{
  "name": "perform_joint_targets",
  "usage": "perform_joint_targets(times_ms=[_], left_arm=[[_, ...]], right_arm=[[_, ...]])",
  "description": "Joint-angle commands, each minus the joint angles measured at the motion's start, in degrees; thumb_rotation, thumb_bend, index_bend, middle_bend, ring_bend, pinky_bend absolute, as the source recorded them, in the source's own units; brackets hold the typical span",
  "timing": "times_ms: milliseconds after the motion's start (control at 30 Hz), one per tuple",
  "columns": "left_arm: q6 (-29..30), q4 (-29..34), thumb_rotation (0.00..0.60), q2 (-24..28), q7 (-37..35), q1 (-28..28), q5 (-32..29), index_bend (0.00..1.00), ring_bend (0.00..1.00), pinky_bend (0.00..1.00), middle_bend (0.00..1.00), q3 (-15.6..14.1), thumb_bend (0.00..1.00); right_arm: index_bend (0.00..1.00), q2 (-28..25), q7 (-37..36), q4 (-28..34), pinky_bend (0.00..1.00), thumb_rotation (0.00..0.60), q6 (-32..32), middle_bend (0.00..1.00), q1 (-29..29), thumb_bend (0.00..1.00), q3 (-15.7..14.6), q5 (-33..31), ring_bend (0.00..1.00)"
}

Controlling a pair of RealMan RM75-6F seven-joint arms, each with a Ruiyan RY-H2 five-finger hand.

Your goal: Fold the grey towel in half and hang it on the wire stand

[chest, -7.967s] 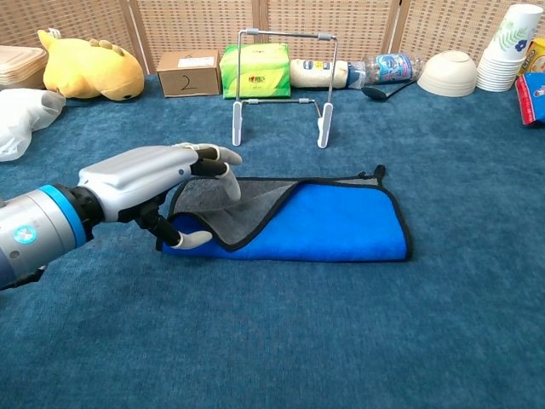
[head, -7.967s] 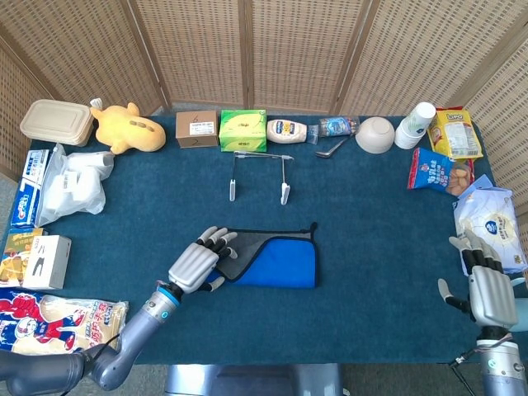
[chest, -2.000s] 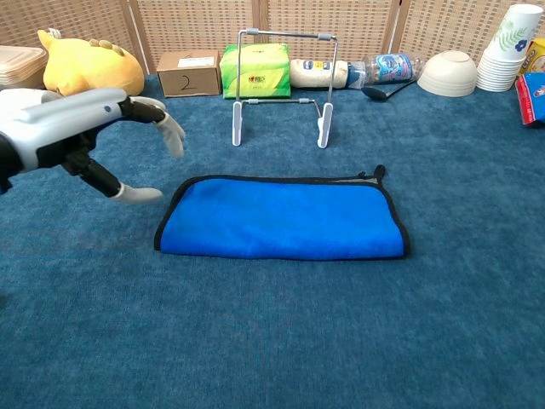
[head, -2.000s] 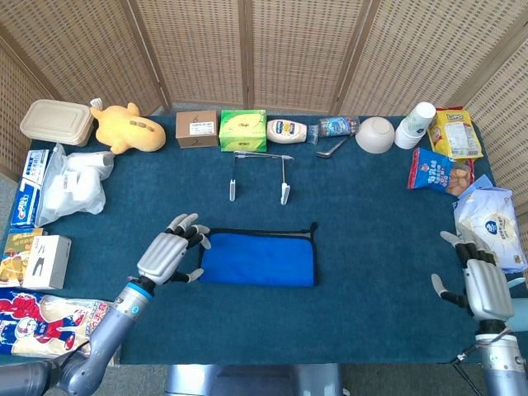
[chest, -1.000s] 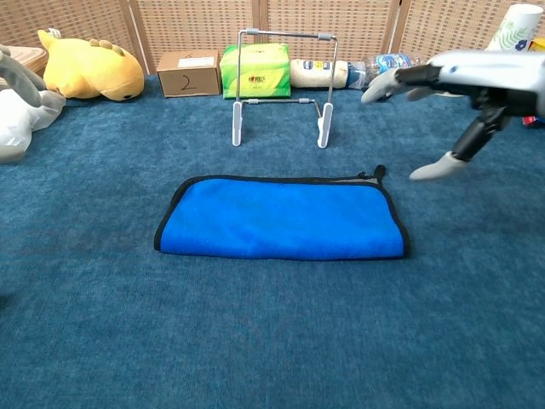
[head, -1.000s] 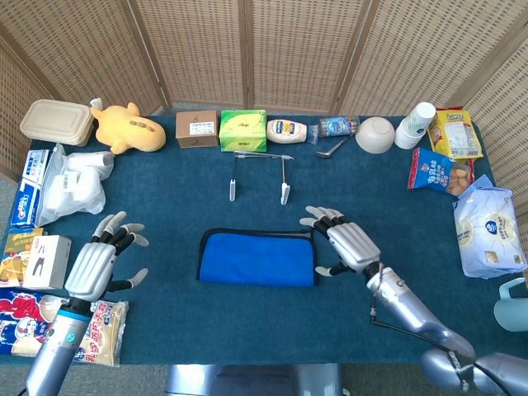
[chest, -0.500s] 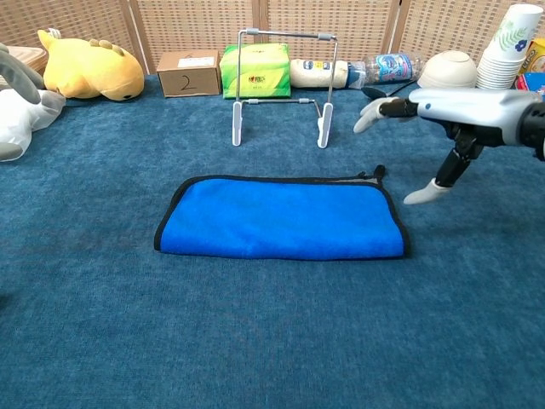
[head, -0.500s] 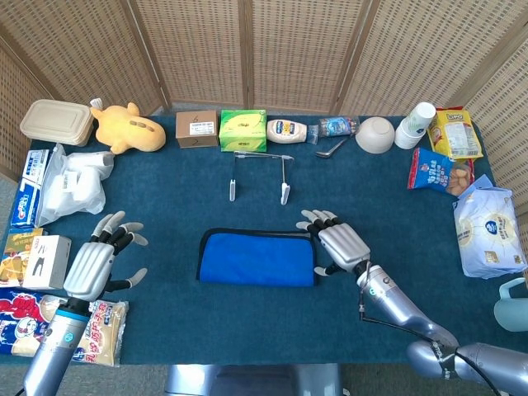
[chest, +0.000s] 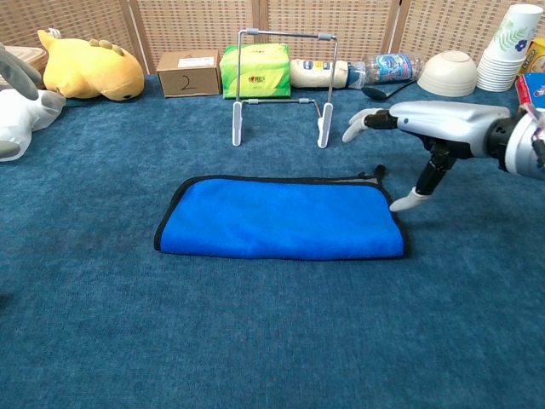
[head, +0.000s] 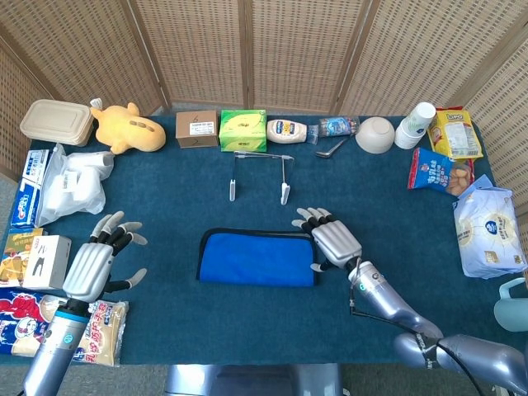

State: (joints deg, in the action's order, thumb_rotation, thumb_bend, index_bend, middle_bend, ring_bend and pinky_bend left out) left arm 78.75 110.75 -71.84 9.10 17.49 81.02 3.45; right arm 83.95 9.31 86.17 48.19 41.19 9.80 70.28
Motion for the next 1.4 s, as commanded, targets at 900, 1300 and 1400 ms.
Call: perform_joint_targets(times_ms=[900, 1300, 1400], left_arm=[[-0.1, -0.4, 0.600, -0.1, -1.3, -1.4, 0.2, 0.35, 0.03, 0.05, 0.23, 0.4, 0.33], [-0.3, -0.4, 0.600, -0.1, -1.5, -1.5, 0.4, 0.35, 0.03, 0.05, 0.23, 0.6, 0.33], [-0.4, -0.4, 0.600, -0.2, -1.5, -1.5, 0.5, 0.35, 0.03, 0.05, 0.22, 0.7, 0.33]], right_arm=[[0.48, 2.5, 0.6, -2.1, 0.00, 0.600, -1.9, 0.05, 4.0, 0.15, 1.2, -4.0, 0.00], [0.58, 1.4, 0.0, -1.6, 0.00, 0.600, -4.3, 0.06, 5.0, 0.14, 0.2, -4.5, 0.00], [0.57, 1.0, 0.4, -1.4, 0.00, 0.600, -5.3, 0.06, 5.5, 0.14, 0.0, -5.2, 0.00]])
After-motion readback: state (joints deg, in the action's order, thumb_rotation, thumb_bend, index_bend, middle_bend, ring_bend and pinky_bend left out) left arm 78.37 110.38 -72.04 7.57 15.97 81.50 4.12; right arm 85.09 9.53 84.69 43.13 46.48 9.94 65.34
